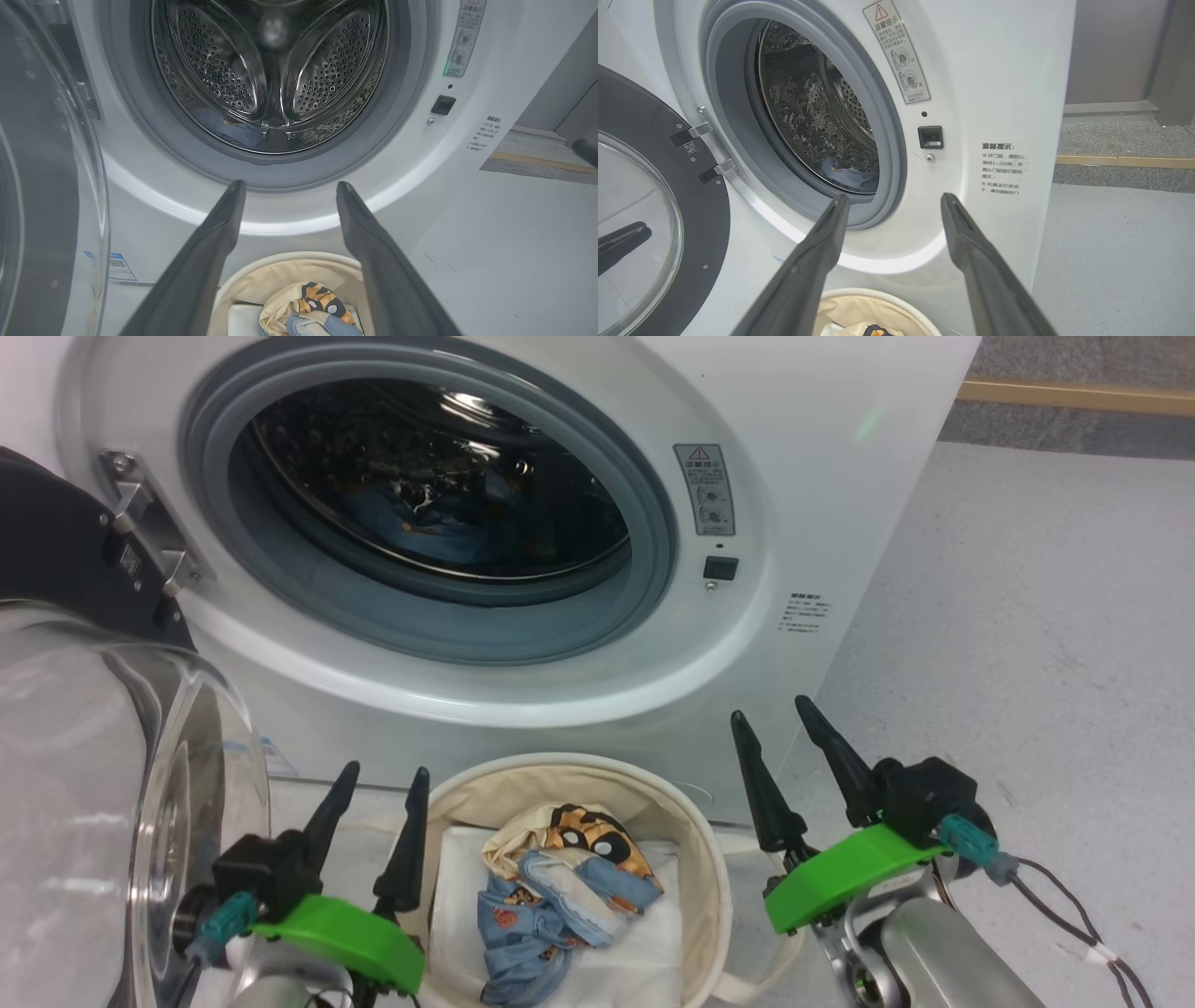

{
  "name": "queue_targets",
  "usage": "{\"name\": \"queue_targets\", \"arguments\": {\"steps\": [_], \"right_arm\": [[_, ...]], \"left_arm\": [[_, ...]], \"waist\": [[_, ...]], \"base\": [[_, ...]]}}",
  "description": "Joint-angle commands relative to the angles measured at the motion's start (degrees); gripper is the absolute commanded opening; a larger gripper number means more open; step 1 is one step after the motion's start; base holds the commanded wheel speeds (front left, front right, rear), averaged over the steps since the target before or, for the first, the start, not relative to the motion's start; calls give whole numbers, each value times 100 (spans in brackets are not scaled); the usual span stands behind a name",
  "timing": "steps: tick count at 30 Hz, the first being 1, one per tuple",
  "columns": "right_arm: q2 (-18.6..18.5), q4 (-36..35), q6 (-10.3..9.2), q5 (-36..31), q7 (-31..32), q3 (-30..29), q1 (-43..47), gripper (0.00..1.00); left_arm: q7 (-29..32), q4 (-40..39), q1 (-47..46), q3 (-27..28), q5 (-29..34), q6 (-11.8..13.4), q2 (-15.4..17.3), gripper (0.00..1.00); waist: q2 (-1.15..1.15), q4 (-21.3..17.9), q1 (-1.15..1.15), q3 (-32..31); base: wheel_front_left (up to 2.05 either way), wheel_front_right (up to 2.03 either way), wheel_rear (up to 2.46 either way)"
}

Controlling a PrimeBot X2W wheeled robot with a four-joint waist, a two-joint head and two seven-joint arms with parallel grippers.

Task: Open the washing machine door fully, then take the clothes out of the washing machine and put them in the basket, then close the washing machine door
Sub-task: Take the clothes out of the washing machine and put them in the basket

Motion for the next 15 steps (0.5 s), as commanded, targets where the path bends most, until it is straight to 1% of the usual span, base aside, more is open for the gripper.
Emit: {"name": "queue_targets", "arguments": {"steps": [1,7,15], "right_arm": [[-5,-144,23,-74,-59,101,-15,100],[20,-125,23,-123,-62,65,-21,100],[43,-104,23,-87,-64,56,-41,100]], "left_arm": [[25,-301,-128,205,12,56,181,100],[143,-808,76,281,-49,201,264,100],[241,-1063,158,283,-61,295,327,100]], "waist": [[0,0,0,-4],[0,-22,0,5],[0,-44,0,14]], "base": [[0,0,0],[0,0,0],[0,0,0]]}}
